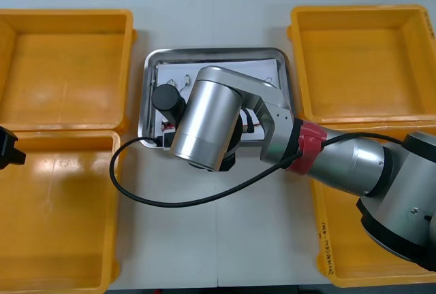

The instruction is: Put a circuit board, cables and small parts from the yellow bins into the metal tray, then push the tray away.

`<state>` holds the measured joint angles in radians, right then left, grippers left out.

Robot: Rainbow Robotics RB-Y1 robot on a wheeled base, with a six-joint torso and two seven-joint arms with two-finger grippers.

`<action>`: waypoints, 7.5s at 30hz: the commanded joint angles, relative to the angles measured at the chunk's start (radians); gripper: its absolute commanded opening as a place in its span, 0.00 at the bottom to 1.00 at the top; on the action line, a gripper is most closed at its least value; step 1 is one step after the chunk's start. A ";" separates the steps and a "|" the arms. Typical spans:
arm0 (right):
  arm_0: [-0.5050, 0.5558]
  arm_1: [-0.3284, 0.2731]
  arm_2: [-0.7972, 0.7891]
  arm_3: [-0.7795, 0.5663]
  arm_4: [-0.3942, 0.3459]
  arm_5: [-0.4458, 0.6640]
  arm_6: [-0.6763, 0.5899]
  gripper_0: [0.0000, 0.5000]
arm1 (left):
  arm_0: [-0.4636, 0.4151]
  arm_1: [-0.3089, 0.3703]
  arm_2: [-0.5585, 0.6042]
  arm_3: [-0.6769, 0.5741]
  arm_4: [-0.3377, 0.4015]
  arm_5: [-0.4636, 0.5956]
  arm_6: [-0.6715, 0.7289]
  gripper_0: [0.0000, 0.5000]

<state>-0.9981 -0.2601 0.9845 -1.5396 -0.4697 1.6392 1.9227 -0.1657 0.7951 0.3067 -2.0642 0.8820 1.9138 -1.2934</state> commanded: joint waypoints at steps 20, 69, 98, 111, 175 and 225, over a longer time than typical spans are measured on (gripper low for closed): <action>-0.106 0.025 -0.096 0.105 0.002 -0.088 0.128 0.00 | 0.015 0.049 0.031 -0.030 0.008 0.006 -0.084 1.00; -0.200 0.030 -0.139 0.305 0.105 -0.297 0.216 0.00 | 0.015 0.049 0.031 -0.030 0.008 0.006 -0.084 1.00; -0.217 0.067 -0.142 0.394 0.141 -0.381 0.234 0.16 | 0.015 0.049 0.031 -0.030 0.008 0.006 -0.084 1.00; -0.218 0.059 -0.142 0.381 0.151 -0.372 0.295 1.00 | 0.015 0.049 0.031 -0.030 0.008 0.006 -0.084 1.00; 0.246 -0.380 -0.705 -0.485 -0.412 0.281 -0.528 1.00 | 0.015 0.049 0.031 -0.030 0.008 0.006 -0.084 1.00; 0.774 -0.479 -1.092 -0.688 -0.326 0.281 -0.775 1.00 | 0.015 0.049 0.031 -0.030 0.008 0.006 -0.084 1.00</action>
<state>-0.2450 -0.7028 -0.0821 -2.1937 -0.8140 1.9157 1.1856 -0.1647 0.7972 0.3081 -2.0655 0.8825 1.9139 -1.2934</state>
